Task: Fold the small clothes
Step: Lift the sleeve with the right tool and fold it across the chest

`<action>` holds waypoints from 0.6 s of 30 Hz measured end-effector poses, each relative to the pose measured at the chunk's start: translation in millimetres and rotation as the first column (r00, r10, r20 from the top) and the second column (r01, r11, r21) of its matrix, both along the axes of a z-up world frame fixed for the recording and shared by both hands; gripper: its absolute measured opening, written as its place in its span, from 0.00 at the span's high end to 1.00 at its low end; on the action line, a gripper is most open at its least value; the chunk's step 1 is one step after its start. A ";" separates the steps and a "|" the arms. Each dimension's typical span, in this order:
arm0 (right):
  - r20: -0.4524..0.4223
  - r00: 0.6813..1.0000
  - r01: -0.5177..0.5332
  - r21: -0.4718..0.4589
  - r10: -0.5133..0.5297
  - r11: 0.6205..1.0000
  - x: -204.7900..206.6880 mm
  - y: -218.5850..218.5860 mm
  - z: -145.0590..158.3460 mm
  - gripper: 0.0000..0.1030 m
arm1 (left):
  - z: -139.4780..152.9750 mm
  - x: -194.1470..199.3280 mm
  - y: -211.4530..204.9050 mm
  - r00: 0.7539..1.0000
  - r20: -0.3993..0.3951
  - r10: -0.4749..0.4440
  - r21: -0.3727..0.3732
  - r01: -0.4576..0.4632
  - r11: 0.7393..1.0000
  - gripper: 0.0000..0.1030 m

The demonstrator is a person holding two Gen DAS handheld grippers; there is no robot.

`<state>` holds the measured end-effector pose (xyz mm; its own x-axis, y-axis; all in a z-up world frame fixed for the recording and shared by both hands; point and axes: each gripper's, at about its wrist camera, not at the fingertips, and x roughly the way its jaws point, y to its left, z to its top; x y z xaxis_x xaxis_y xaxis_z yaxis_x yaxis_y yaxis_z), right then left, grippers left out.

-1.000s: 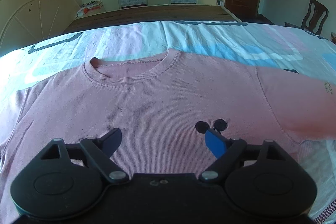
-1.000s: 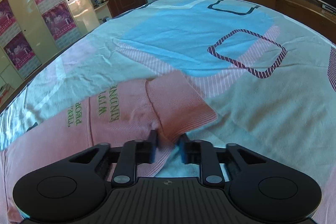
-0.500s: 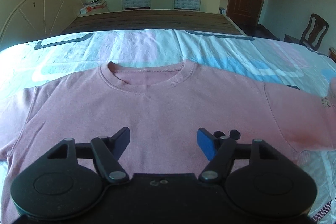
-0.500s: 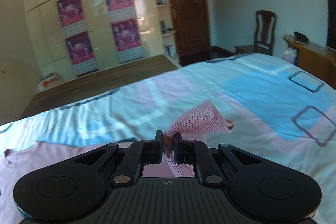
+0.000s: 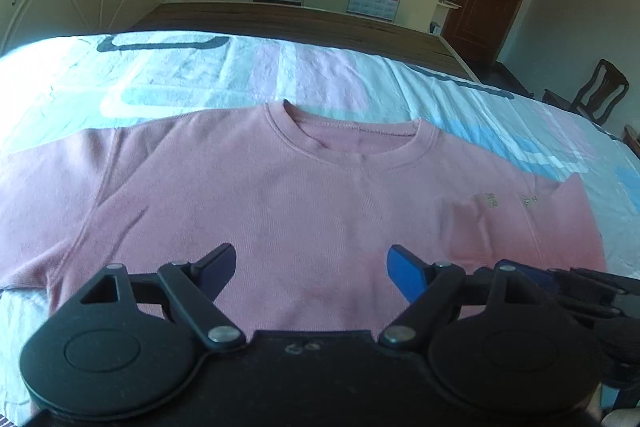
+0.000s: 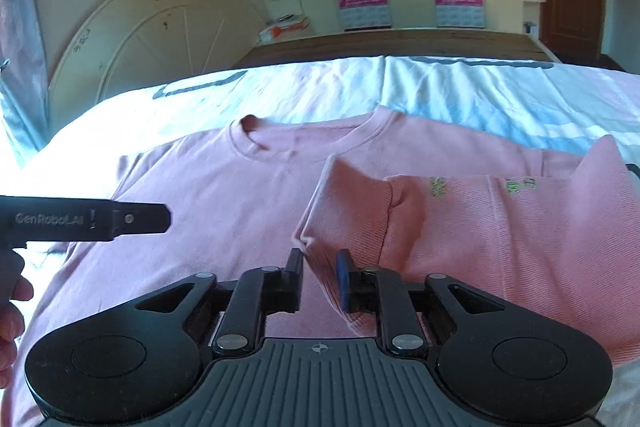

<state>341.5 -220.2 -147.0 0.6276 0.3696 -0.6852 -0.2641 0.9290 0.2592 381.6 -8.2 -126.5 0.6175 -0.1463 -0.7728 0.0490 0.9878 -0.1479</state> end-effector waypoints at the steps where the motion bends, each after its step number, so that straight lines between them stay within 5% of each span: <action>1: 0.013 1.000 -0.001 0.004 0.001 1.000 -3.8 -0.8 2.4 0.56 | -2.0 0.6 -2.5 1.000 -0.013 -0.015 -0.025 0.015 1.000 0.21; 2: 0.038 0.999 0.019 0.003 -0.020 1.000 -12.1 -5.6 5.1 0.48 | -6.0 0.2 -7.4 0.999 -0.029 -0.041 -0.054 0.039 0.998 0.21; 6: 0.060 0.988 0.149 -0.080 -0.145 0.986 -36.3 -43.1 8.7 0.46 | -28.3 7.1 -34.5 0.979 -0.134 -0.155 -0.186 0.128 0.974 0.23; 8: 0.045 0.976 0.218 -0.111 -0.214 0.970 -46.9 -67.9 6.4 0.46 | -41.3 11.3 -49.2 0.969 -0.166 -0.181 -0.223 0.142 0.964 0.33; 10: 0.016 0.961 0.276 -0.123 -0.276 0.953 -56.8 -91.1 2.9 0.46 | -52.9 15.0 -61.1 0.965 -0.186 -0.185 -0.242 0.138 0.961 0.45; 15: -0.015 0.930 0.363 -0.142 -0.368 0.921 -78.6 -125.0 -5.8 0.46 | -60.6 25.2 -74.0 0.981 -0.152 -0.124 -0.279 0.078 0.957 0.50; 18: -0.025 0.913 0.400 -0.141 -0.407 0.906 -84.7 -135.7 -10.2 0.46 | -61.7 29.7 -79.1 0.984 -0.133 -0.116 -0.297 0.072 0.952 0.77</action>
